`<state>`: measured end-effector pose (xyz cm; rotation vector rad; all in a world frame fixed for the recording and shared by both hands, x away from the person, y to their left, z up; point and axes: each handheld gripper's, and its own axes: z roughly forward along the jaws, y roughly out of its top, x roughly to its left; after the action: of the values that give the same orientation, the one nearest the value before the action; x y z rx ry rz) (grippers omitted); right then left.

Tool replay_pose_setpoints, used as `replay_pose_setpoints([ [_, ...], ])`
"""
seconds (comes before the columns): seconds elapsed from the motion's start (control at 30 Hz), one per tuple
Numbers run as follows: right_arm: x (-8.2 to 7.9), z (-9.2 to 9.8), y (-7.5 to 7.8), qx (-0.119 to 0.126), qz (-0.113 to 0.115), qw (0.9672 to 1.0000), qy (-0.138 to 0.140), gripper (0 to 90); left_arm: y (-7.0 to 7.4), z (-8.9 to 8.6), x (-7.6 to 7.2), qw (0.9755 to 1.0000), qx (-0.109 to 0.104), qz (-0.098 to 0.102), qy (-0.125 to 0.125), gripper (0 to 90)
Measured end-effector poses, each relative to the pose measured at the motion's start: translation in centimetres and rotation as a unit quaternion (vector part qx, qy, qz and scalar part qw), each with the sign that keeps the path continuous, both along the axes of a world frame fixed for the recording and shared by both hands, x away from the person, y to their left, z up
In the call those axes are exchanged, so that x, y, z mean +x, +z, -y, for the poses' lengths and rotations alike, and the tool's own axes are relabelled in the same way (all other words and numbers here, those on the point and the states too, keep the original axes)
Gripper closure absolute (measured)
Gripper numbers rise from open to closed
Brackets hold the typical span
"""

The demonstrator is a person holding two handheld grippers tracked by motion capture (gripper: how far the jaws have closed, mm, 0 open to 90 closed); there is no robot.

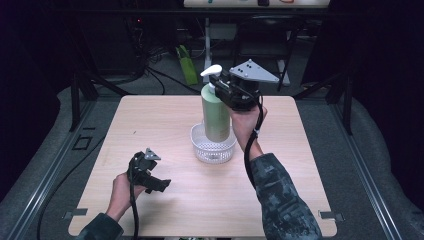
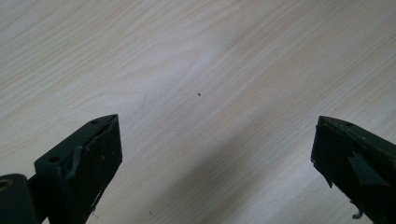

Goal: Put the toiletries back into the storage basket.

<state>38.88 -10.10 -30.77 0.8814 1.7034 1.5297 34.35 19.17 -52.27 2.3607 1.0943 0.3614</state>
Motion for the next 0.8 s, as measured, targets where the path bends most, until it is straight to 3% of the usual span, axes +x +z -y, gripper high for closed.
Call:
replay_pose_setpoints([
  [0.8,1.2,-1.1,-1.4,-0.006,-0.017,0.9998,0.006,68.0,0.1,0.1,-0.1,1.0000,-0.002,0.003,-0.003,2.1],
])
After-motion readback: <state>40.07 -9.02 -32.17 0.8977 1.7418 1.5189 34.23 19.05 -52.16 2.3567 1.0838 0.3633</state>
